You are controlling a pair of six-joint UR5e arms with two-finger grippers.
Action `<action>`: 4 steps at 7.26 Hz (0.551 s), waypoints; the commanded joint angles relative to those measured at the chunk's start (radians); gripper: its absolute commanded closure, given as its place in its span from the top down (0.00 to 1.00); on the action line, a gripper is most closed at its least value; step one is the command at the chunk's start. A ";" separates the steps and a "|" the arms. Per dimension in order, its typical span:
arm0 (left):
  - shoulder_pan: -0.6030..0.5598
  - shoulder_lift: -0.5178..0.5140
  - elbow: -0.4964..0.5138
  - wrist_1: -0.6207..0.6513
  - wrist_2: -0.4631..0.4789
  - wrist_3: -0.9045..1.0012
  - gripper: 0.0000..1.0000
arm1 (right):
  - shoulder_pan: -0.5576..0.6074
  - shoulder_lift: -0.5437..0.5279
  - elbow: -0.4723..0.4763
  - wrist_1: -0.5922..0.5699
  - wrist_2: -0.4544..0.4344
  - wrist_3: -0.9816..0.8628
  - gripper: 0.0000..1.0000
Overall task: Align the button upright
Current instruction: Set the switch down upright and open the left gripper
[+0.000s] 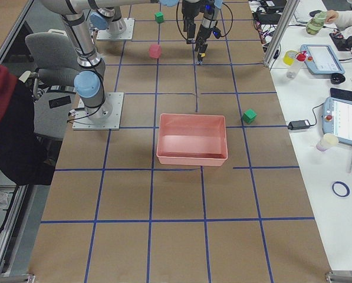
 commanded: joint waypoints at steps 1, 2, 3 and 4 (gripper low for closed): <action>0.050 0.074 0.010 -0.022 0.000 0.018 1.00 | 0.000 0.001 0.002 -0.002 0.000 -0.001 1.00; 0.065 0.145 0.013 -0.099 0.006 0.073 1.00 | -0.001 0.001 0.000 -0.001 0.000 -0.001 1.00; 0.073 0.227 0.007 -0.163 0.021 0.154 1.00 | 0.000 0.001 0.002 -0.001 0.000 0.001 1.00; 0.076 0.315 0.005 -0.215 0.073 0.243 1.00 | 0.000 0.001 0.002 -0.001 0.000 0.001 1.00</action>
